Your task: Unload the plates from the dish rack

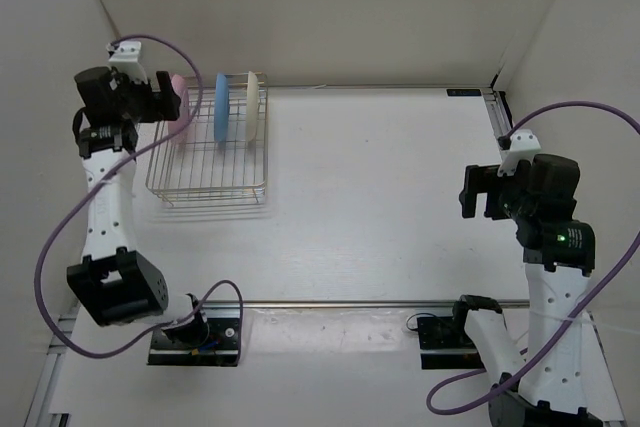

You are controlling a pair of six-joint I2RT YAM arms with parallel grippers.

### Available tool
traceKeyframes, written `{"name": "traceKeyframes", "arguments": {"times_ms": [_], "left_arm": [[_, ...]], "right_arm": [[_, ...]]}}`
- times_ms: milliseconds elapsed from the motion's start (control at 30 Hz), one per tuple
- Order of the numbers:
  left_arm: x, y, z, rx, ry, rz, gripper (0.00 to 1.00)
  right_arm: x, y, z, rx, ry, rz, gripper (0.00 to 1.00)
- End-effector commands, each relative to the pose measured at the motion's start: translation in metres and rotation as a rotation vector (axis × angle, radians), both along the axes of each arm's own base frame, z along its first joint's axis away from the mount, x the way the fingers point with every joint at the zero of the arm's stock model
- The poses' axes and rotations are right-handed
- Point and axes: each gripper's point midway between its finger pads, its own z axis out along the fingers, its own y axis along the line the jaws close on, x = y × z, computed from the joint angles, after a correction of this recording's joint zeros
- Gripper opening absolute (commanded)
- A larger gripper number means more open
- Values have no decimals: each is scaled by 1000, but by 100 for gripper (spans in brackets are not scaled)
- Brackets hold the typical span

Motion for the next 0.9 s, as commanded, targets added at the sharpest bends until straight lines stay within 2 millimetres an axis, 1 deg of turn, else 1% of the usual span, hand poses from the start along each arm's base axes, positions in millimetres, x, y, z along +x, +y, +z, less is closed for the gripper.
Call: {"name": "traceKeyframes", "arguments": {"times_ms": [0, 33, 67, 100, 133, 167, 200, 233, 267, 300, 367, 400, 467, 500, 533, 567, 600, 633, 667, 700, 733, 767, 800, 867], "left_arm": [[18, 3, 37, -49, -100, -120, 100], [24, 6, 38, -59, -102, -142, 100], [37, 10, 39, -72, -100, -164, 100], [43, 16, 36, -85, -87, -172, 100], [47, 14, 30, -106, -58, -190, 100], [60, 21, 11, -121, -15, -201, 100], [66, 21, 18, -113, -25, -219, 100], [71, 21, 12, -126, -11, -233, 100], [79, 17, -6, -163, 25, -271, 100], [84, 20, -4, -171, 14, -289, 100], [90, 13, -13, -211, 31, -352, 100], [98, 14, -26, -240, 65, -363, 100], [104, 11, -36, -287, 95, -396, 100], [110, 13, -51, -307, 126, -392, 100], [111, 13, -56, -320, 136, -388, 100], [113, 14, -54, -312, 124, -389, 100], [113, 15, -66, -322, 147, -378, 100], [114, 16, -68, -321, 144, -378, 98], [116, 16, -74, -327, 155, -377, 98], [116, 16, -74, -328, 155, -377, 95], [118, 18, -78, -330, 167, -366, 93], [119, 24, -80, -331, 167, -357, 89], [119, 24, -80, -331, 167, -357, 80], [121, 25, -80, -329, 164, -357, 67]], "right_arm": [[-3, -6, -7, -49, 12, -1, 100], [-2, -7, -7, -57, 12, 5, 100], [-2, -9, -4, -65, 3, -5, 100], [-1, -9, -6, -64, 12, -5, 100], [1, -11, -5, -69, 16, -12, 100], [1, -11, -5, -69, 16, -13, 100], [1, -11, -5, -69, 16, -13, 100], [3, -11, -7, -68, 28, -12, 100], [3, -11, -7, -59, 30, -18, 100], [3, -11, -7, -59, 30, -18, 100], [4, -11, -14, -57, 52, -18, 100], [5, -11, -16, -57, 53, -18, 100], [7, -13, -18, -62, 62, -25, 100], [6, -13, -21, -61, 72, -24, 100], [6, -14, -21, -67, 72, -32, 100], [6, -14, -21, -67, 72, -32, 100], [8, -14, -20, -68, 63, -32, 100], [8, -14, -20, -68, 63, -32, 100], [8, -14, -20, -68, 63, -32, 100], [9, -14, -22, -67, 72, -32, 100], [9, -14, -18, -68, 63, -32, 100], [9, -14, -18, -68, 63, -32, 100], [11, -15, -20, -67, 72, -32, 100], [11, -15, -20, -67, 72, -32, 100]]}}
